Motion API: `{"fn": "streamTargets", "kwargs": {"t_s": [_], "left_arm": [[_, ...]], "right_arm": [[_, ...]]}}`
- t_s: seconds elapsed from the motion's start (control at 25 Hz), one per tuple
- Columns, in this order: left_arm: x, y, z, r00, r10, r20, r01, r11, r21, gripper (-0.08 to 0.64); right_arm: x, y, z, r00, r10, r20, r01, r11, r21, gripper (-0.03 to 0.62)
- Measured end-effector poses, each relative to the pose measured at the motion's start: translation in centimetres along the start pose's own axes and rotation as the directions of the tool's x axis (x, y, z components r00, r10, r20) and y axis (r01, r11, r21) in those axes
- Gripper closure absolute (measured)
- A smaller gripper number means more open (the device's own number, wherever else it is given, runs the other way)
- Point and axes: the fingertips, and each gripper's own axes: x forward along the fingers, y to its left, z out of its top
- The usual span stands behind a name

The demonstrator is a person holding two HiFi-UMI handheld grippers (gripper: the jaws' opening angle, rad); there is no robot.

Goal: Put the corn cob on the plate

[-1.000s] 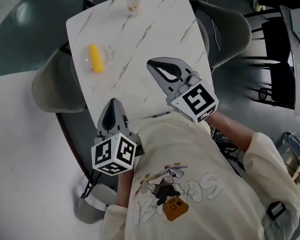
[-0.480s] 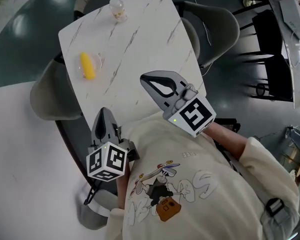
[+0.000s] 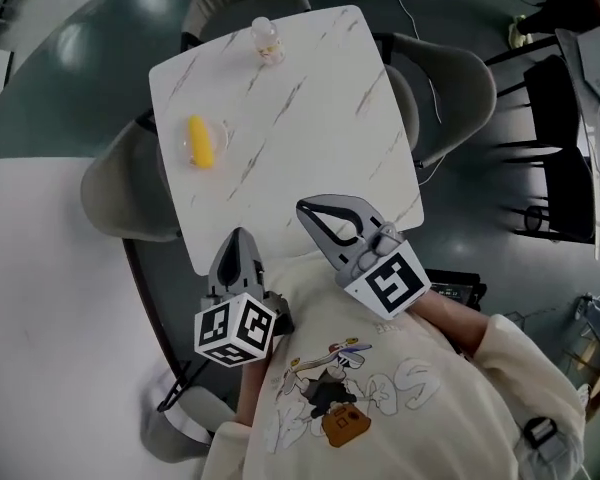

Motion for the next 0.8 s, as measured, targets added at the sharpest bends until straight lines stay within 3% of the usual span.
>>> {"fn": "streamTargets", "kwargs": {"t_s": [0.2,0.8], "left_arm": [[-0.1,-0.8,0.9,1.000,0.001,0.008,-0.002,0.999,0.036,0.552],[-1.4,0.3,-0.3,0.999,0.047,0.002,-0.047,0.999,-0.015,0.552]], "right_arm": [[0.0,0.3,1.0,1.000,0.005,0.022,-0.005,1.000,-0.008,0.588],[-0.3,0.6,1.4,0.998,-0.005,0.069,0.002,0.999,0.041,0.588]]}}
